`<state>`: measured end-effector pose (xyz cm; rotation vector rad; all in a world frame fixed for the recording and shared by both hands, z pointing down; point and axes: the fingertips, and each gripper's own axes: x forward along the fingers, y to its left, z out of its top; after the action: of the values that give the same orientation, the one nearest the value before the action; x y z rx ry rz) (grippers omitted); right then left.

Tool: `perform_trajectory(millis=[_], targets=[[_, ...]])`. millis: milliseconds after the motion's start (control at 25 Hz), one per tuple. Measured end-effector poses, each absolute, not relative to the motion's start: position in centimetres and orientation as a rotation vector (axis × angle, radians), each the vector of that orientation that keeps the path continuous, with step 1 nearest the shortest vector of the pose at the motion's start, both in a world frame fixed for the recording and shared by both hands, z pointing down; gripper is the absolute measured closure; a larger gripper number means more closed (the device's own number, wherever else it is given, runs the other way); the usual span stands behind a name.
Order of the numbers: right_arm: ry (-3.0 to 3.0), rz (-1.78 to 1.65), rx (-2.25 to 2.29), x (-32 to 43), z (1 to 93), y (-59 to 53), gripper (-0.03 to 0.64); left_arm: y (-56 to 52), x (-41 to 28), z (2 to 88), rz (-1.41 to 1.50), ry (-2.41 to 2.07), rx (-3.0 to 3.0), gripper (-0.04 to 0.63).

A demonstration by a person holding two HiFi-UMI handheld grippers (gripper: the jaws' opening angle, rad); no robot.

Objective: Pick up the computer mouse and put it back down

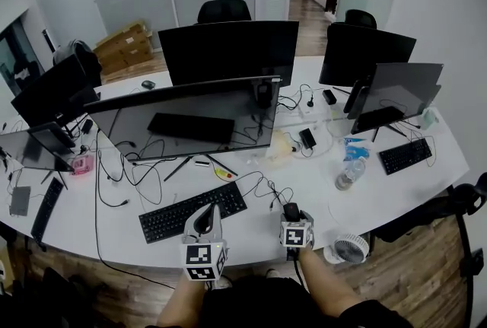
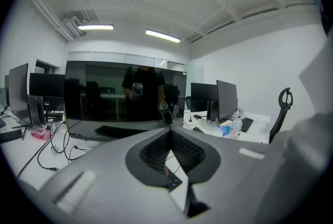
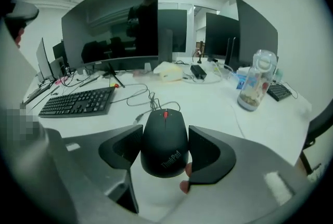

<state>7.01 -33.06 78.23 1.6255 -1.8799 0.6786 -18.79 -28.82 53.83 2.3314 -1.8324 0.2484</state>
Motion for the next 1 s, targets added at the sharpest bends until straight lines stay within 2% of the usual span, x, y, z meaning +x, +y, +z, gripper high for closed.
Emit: perform_trajectory(millis=[480,800,840,920,1000], targets=[[-1.845,0.760,1.559,6.8,82.4,-32.0,0.357,-28.3,-19.4,53.9,0.267,-1.855,2.313,0.546],[-2.189,0.448,1.765,6.5,69.9,-34.1,0.363,-28.2,-18.6,53.7,0.250,-1.846,2.324,0.546],[-2.237,0.386,1.798,6.5,67.2,-34.4,0.419,-28.3,-18.5,53.7,0.247,-1.845,2.328,0.546],[-2.330,0.241,1.876,6.7,61.2,-34.9,0.607,-28.4,-18.1,53.6,0.238,-1.841,2.334,0.546],[-2.408,0.101,1.939,6.8,55.3,-34.9,0.620,-28.5,-17.9,53.5,0.231,-1.836,2.341,0.546]])
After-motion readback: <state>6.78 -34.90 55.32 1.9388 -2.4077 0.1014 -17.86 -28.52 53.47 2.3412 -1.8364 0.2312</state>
